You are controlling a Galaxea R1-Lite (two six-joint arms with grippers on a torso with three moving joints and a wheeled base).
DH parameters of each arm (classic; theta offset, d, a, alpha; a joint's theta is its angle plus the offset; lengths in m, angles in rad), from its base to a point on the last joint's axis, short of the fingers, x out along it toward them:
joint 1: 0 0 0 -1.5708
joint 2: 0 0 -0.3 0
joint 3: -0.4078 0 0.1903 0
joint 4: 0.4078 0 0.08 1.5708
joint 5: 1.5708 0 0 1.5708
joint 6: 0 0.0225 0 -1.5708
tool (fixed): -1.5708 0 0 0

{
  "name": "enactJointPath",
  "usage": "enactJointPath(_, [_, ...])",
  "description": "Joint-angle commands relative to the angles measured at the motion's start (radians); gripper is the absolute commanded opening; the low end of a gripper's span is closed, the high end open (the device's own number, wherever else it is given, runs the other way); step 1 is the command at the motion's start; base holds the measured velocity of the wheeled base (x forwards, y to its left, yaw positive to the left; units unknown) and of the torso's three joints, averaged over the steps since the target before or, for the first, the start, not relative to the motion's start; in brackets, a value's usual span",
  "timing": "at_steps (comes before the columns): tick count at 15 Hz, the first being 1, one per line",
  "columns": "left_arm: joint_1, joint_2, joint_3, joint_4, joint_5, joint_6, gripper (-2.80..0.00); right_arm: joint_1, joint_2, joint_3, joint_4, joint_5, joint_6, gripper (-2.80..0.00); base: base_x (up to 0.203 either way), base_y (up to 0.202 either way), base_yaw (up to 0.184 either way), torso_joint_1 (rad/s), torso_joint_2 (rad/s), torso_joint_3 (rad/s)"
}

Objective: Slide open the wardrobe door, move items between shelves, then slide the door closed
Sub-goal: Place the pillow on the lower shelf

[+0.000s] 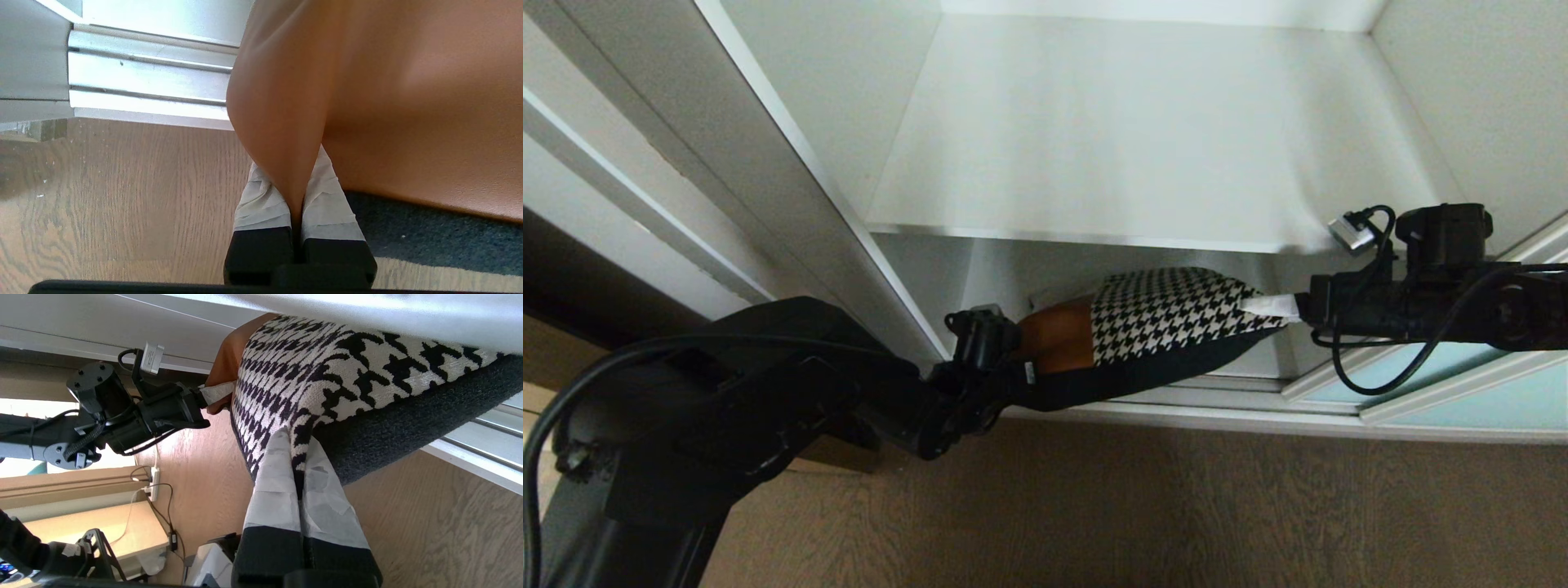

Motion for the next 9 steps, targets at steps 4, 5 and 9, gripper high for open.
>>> enactJointPath(4, [0.001,0.011,-0.002,0.002,0.004,-0.012,-2.8,-0.017,0.05,0.192,-0.016,-0.022,0.006,-2.8,0.0,0.0,0.0,0.0,0.0,0.0])
enactJointPath(5, [0.003,0.008,0.003,-0.003,0.004,-0.015,-2.8,-0.016,0.026,0.227,-0.052,-0.022,0.006,-2.8,0.0,0.0,0.0,0.0,0.0,0.0])
enactJointPath(9, [0.004,-0.01,0.007,-0.01,0.006,-0.038,-2.8,-0.002,-0.102,0.336,-0.188,-0.017,0.001,-2.8,0.0,0.0,0.0,0.01,0.01,-0.009])
